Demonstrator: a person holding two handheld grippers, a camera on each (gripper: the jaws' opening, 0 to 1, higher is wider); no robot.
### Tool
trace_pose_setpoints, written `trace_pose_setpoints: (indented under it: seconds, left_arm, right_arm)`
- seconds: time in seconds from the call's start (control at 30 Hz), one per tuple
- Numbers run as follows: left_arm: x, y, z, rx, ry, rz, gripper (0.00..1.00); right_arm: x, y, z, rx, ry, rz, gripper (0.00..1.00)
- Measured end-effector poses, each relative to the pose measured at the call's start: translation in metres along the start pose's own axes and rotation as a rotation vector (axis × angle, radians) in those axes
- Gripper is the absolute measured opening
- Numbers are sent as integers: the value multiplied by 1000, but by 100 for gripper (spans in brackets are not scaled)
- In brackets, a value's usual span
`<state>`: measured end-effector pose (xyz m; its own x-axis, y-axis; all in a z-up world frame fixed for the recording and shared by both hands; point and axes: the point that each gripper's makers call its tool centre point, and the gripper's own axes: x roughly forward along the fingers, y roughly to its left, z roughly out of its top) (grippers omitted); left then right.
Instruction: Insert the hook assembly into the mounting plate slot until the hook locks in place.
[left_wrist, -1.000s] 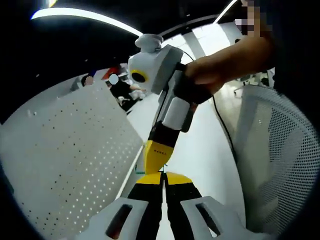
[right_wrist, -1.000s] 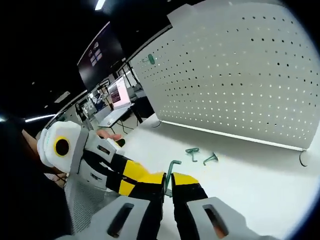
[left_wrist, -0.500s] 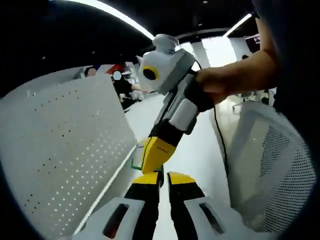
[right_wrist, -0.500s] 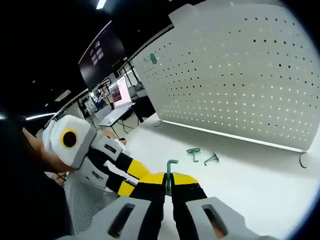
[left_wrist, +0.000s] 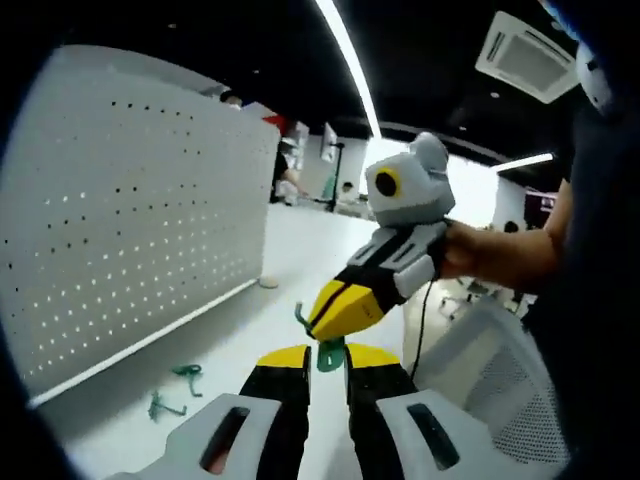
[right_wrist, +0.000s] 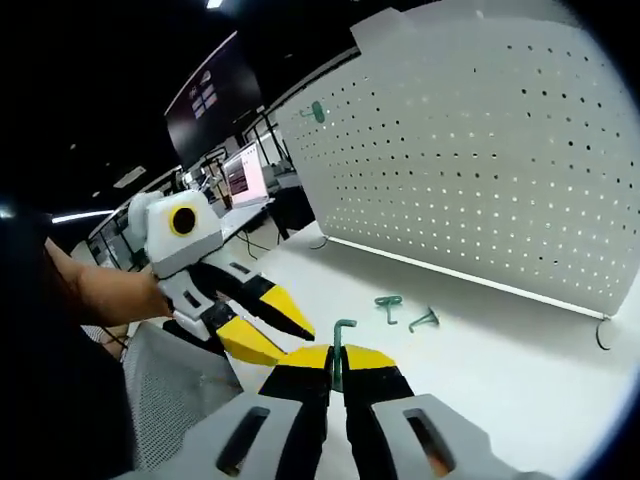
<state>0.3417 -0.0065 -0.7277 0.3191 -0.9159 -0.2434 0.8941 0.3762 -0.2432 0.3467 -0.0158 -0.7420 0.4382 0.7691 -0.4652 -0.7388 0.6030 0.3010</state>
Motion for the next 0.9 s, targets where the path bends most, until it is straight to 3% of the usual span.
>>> trace_pose_setpoints:
  seconds: [0.2,0.47,0.9]
  left_arm:
    - [2,2,8,-2,8,-11,12]
    - [9,0,4,-11,44,-31,10]
    - [9,-3,2,-26,48,-31,3]
  right_arm:
    - [3,8,-2,-77,17,11,2]
    - [5,15,-1,-150,12,30,2]
    - [7,18,-3,-234,22,32,2]
